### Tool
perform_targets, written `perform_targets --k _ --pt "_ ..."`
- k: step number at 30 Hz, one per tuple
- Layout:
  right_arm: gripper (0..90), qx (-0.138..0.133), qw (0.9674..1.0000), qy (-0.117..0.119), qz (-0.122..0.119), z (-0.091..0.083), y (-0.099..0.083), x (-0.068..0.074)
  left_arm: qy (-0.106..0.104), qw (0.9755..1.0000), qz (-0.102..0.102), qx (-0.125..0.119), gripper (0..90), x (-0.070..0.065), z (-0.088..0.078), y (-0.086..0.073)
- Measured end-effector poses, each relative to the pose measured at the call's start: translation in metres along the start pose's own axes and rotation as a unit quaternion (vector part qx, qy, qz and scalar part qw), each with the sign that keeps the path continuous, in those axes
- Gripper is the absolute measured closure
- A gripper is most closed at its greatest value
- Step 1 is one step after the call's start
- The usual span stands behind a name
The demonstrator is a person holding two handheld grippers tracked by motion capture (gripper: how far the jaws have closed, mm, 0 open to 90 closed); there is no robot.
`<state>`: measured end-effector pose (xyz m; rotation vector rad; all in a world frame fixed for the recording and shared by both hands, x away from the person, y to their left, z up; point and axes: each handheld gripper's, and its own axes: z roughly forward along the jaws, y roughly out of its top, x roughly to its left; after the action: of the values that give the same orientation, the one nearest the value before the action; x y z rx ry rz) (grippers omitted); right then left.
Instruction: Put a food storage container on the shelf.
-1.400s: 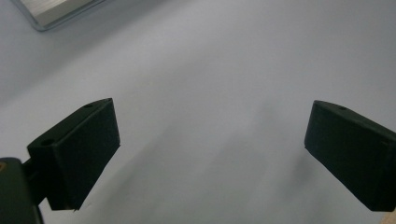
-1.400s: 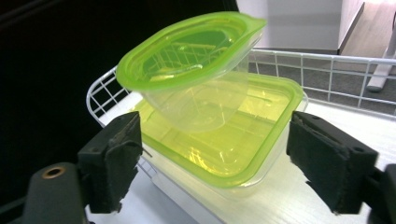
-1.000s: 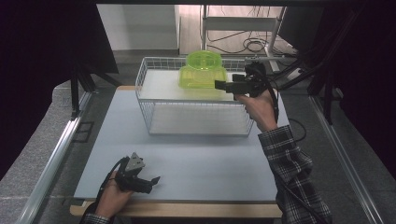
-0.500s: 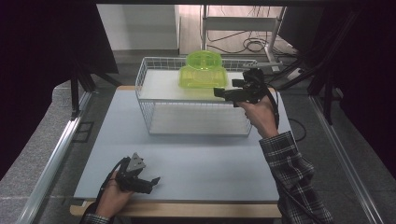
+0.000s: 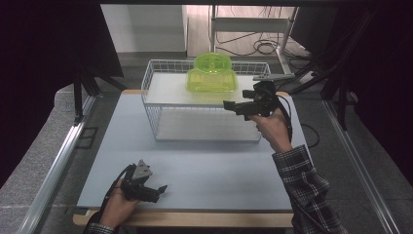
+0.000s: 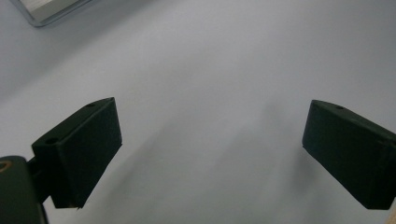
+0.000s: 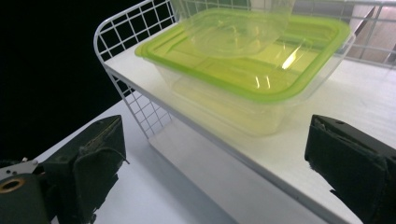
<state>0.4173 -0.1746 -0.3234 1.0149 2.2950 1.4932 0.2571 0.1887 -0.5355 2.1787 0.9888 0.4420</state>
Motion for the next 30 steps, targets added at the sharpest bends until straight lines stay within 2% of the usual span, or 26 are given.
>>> perform_targets --k 10,21,30 --pt "4.0 0.014 0.9998 -0.001 -0.015 -0.001 -0.017 0.003 0.000 1.0000 0.004 0.006 4.6 -0.001 0.001 0.000" --pt "3.2 0.037 0.9988 -0.005 -0.032 0.002 -0.037 0.008 -0.001 1.0000 0.004 0.000 4.6 -0.002 0.000 0.000" --pt "4.4 0.042 0.9985 -0.008 -0.033 0.003 -0.056 0.010 -0.005 1.0000 -0.002 -0.002 4.6 -0.001 0.000 0.001"
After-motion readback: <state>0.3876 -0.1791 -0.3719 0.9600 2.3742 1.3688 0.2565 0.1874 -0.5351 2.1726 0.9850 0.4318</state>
